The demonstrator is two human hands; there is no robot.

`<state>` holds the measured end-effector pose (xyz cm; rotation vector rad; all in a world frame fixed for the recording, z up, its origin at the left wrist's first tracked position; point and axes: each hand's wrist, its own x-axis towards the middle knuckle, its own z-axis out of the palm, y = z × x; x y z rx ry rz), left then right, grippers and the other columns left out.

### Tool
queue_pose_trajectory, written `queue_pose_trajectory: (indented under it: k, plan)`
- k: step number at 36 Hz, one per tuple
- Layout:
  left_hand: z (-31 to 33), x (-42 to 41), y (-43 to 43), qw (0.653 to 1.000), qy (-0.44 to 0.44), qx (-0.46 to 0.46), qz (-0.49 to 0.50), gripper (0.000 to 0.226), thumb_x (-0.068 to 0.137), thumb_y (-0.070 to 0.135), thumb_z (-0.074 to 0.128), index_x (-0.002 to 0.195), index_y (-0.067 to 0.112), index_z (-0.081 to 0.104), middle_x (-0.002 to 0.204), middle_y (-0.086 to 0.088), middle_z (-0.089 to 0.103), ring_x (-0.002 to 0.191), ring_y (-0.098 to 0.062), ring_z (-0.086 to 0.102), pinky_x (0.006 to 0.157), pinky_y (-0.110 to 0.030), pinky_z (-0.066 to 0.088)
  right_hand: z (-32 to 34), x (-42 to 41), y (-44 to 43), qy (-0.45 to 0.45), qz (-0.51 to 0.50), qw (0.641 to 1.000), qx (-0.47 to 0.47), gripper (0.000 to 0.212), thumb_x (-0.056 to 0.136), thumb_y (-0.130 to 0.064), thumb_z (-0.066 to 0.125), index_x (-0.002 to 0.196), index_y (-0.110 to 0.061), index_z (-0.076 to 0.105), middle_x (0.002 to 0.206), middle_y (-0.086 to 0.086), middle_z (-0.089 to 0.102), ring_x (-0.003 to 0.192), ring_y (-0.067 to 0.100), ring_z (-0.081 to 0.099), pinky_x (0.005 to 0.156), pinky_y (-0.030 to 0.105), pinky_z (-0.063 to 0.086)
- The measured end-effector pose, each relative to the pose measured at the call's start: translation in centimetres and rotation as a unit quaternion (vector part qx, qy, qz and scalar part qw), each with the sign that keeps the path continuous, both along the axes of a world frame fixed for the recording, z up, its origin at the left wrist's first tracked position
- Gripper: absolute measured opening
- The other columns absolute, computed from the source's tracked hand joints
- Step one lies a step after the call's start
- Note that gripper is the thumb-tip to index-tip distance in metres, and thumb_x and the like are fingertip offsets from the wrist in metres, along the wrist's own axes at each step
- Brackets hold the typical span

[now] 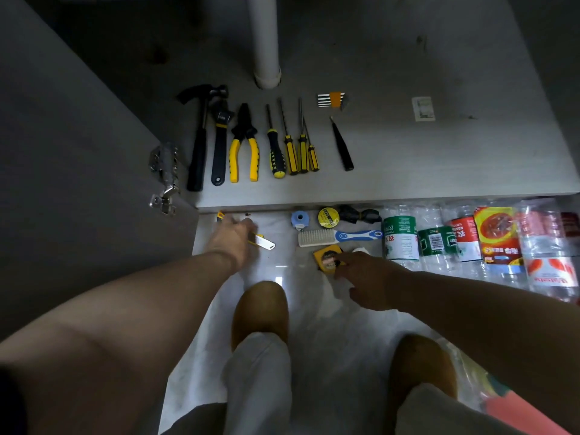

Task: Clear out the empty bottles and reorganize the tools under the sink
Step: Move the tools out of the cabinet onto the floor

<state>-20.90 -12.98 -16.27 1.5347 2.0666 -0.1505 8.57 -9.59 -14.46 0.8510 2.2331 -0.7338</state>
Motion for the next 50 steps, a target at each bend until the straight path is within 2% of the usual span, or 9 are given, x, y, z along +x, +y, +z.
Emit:
queue_pose_trajectory:
  k: [4, 16, 24, 30, 32, 36, 42, 46, 50]
  plan:
    - [-0.3, 0.4, -0.5, 0.996, -0.040, -0.081, 0.005, 0.055, 0.096, 0.003, 0.051, 0.148, 0.017, 0.044, 0.142, -0.015, 0.054, 0.127, -0.033, 0.054, 0.105, -0.035, 0.045, -0.3, 0.7, -0.2, -0.004, 0.006, 1.000, -0.003, 0.054, 0.098, -0.030, 0.055, 0.149, -0.026, 0.040, 0.166, -0.001, 0.014, 0.148, 0.022, 0.025, 0.114, 0.040, 0.039]
    - [0.3, 2.3, 0.7, 0.988, -0.064, -0.135, -0.050, 0.079, 0.096, 0.007, 0.054, 0.160, 0.003, 0.006, 0.159, -0.022, 0.025, 0.149, -0.032, 0.027, 0.117, -0.034, 0.029, -0.7, 0.2, -1.0, 0.017, 0.004, 0.999, 0.033, 0.051, 0.096, -0.032, 0.054, 0.146, -0.026, 0.044, 0.160, 0.007, 0.025, 0.143, 0.027, 0.033, 0.108, 0.039, 0.042]
    - [0.9, 2.8, 0.8, 0.988, -0.053, -0.125, -0.081, 0.068, 0.097, 0.008, 0.052, 0.157, 0.002, 0.019, 0.154, -0.019, 0.035, 0.144, -0.030, 0.036, 0.113, -0.040, 0.036, -0.1, 0.0, -0.9, 0.034, -0.015, 0.999, 0.025, 0.049, 0.096, -0.028, 0.056, 0.144, -0.023, 0.048, 0.158, 0.005, 0.029, 0.140, 0.026, 0.036, 0.108, 0.037, 0.042]
    - [1.6, 2.8, 1.0, 0.988, -0.135, -0.012, -0.068, 0.024, 0.092, 0.012, 0.056, 0.111, 0.015, 0.069, 0.112, -0.003, 0.069, 0.105, -0.023, 0.065, 0.091, -0.038, 0.053, 1.9, -1.2, 1.4, 0.178, -0.134, 0.972, 0.081, 0.033, 0.091, -0.011, 0.057, 0.123, -0.017, 0.063, 0.126, 0.004, 0.051, 0.105, 0.023, 0.059, 0.088, 0.035, 0.053]
    - [2.2, 3.3, 1.4, 0.983, -0.173, 0.030, -0.046, 0.013, 0.089, 0.028, 0.056, 0.091, 0.033, 0.069, 0.090, 0.010, 0.071, 0.086, -0.012, 0.066, 0.080, -0.035, 0.056, 2.7, -1.8, 2.6, 0.233, -0.169, 0.950, 0.119, 0.030, 0.090, -0.007, 0.058, 0.118, -0.015, 0.063, 0.121, 0.004, 0.050, 0.095, 0.023, 0.060, 0.080, 0.036, 0.055]
    - [4.2, 4.9, 3.3, 0.973, -0.160, 0.154, -0.056, 0.031, 0.084, 0.055, 0.044, 0.071, 0.031, 0.057, 0.063, 0.016, 0.059, 0.061, -0.004, 0.055, 0.056, -0.027, 0.046, 3.8, -3.0, 5.4, 0.311, -0.223, 0.900, 0.210, 0.031, 0.086, -0.001, 0.059, 0.116, -0.010, 0.063, 0.117, 0.008, 0.049, 0.100, 0.023, 0.055, 0.082, 0.028, 0.051]
    - [6.5, 6.1, 7.9, 0.938, -0.096, 0.331, -0.040, 0.007, 0.093, 0.031, 0.058, 0.098, 0.026, 0.059, 0.098, 0.007, 0.049, 0.094, -0.016, 0.052, 0.071, -0.033, 0.048, 4.7, -4.0, 9.4, 0.279, -0.295, 0.876, 0.259, 0.047, 0.084, -0.009, 0.064, 0.130, -0.016, 0.060, 0.139, 0.012, 0.041, 0.126, 0.029, 0.042, 0.094, 0.040, 0.050]
    - [6.4, 5.5, 10.7, 0.949, -0.021, 0.313, 0.034, 0.036, 0.086, 0.017, 0.064, 0.122, 0.022, 0.063, 0.121, -0.011, 0.048, 0.113, -0.031, 0.051, 0.093, -0.042, 0.049, 4.8, -4.5, 11.3, 0.211, -0.292, 0.910, 0.205, 0.056, 0.091, -0.013, 0.057, 0.146, -0.018, 0.049, 0.154, 0.011, 0.033, 0.138, 0.033, 0.032, 0.110, 0.047, 0.042]
    - [5.7, 4.9, 12.0, 0.964, -0.014, 0.256, 0.071, 0.044, 0.093, 0.018, 0.056, 0.135, 0.029, 0.061, 0.124, -0.016, 0.052, 0.120, -0.034, 0.051, 0.098, -0.041, 0.048, 4.7, -4.9, 12.2, 0.187, -0.251, 0.914, 0.257, 0.045, 0.095, -0.012, 0.052, 0.139, -0.011, 0.056, 0.136, 0.013, 0.054, 0.122, 0.035, 0.045, 0.098, 0.045, 0.049]
